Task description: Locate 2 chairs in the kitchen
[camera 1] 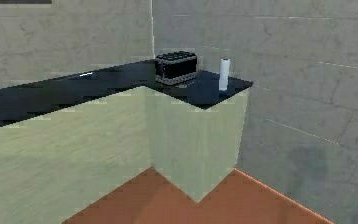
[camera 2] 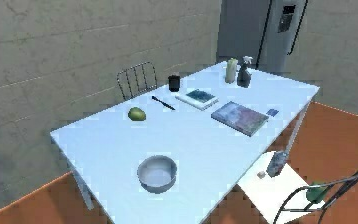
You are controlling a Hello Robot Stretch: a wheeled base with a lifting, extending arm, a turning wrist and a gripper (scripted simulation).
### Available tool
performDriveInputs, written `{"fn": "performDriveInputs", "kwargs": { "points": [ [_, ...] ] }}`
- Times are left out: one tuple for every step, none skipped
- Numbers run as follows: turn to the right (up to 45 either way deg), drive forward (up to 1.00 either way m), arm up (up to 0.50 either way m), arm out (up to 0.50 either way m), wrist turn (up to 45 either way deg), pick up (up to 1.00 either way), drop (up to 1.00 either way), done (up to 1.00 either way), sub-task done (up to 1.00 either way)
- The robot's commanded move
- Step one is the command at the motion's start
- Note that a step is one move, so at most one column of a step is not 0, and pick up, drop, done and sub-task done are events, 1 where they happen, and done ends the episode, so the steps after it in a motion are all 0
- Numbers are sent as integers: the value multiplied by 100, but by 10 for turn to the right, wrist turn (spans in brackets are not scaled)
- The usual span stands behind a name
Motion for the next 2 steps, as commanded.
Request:
{"fn": "performDriveInputs", "kwargs": {
  "points": [
    [0,5,0,0,0,0,0,0,0],
    [360,0,0,0,0,0,0,0,0]
  ]
}}
